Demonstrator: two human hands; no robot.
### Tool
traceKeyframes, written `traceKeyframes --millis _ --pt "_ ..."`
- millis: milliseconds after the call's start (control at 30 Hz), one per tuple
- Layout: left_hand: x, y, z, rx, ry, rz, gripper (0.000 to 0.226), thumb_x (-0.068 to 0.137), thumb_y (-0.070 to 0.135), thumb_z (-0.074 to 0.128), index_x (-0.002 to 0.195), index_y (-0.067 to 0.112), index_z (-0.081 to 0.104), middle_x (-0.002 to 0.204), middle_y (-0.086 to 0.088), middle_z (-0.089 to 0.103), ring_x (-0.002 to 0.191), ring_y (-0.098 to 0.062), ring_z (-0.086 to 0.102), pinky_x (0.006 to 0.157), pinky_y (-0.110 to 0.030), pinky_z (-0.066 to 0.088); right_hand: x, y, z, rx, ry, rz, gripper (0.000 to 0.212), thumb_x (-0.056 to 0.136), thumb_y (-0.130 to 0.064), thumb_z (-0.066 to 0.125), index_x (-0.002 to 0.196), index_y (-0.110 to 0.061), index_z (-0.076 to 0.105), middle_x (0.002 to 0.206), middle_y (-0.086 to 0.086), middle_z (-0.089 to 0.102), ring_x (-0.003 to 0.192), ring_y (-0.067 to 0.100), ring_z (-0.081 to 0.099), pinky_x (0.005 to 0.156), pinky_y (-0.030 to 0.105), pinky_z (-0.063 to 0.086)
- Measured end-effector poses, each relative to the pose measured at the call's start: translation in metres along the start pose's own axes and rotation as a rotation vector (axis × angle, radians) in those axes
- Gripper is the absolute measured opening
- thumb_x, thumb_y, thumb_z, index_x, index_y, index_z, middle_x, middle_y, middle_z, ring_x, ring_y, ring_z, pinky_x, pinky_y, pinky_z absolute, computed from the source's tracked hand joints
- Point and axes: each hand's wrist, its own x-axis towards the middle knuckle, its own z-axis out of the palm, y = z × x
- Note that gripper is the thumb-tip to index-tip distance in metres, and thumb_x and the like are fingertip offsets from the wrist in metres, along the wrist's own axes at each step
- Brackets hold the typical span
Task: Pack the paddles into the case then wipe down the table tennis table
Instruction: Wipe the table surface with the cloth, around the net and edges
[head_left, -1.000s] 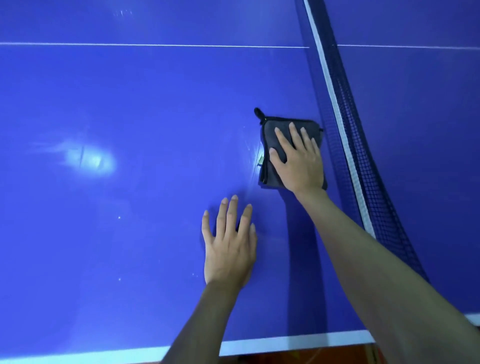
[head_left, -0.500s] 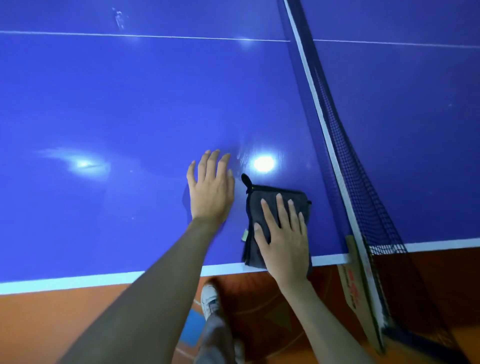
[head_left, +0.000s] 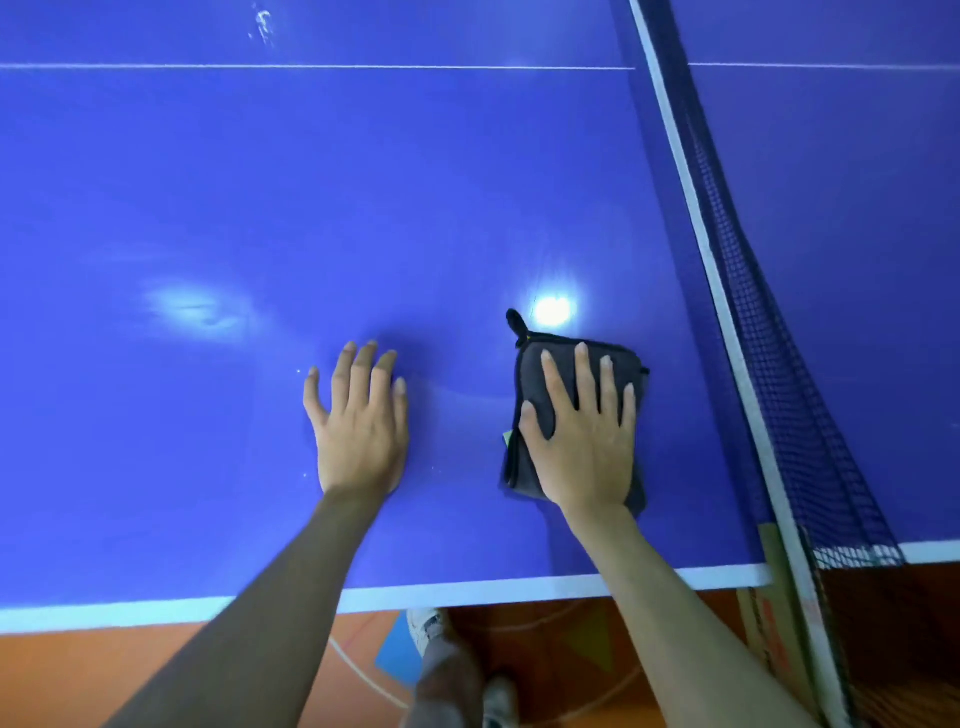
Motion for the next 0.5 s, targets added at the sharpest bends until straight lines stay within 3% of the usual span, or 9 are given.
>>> traceKeyframes --millis 233,500 --pt "0.003 -0.001 0.002 0.008 -0.07 0.02 0.045 0.11 0.035 0.029 0.144 0.018 0.052 0.159 -0.003 0.044 0.154 -0.022 0.031 0.124 -0.058 0.015 0.13 -0.026 0.012 0.024 0.067 -0.007 0.061 0.106 -0.06 0.032 0.161 -0.034 0.037 0.171 0.005 0.03 0.157 0.033 0.028 0.126 0.056 0.021" --pt "0.004 -0.006 0.008 0.014 -0.064 0.06 0.046 0.11 0.036 0.028 0.146 0.019 0.05 0.161 -0.002 0.041 0.155 -0.022 0.029 0.124 -0.059 0.016 0.209 -0.034 0.017 0.052 -0.003 -0.067 0.063 0.105 -0.061 0.024 0.164 -0.038 0.028 0.173 0.001 0.023 0.159 0.03 0.021 0.128 0.055 0.015"
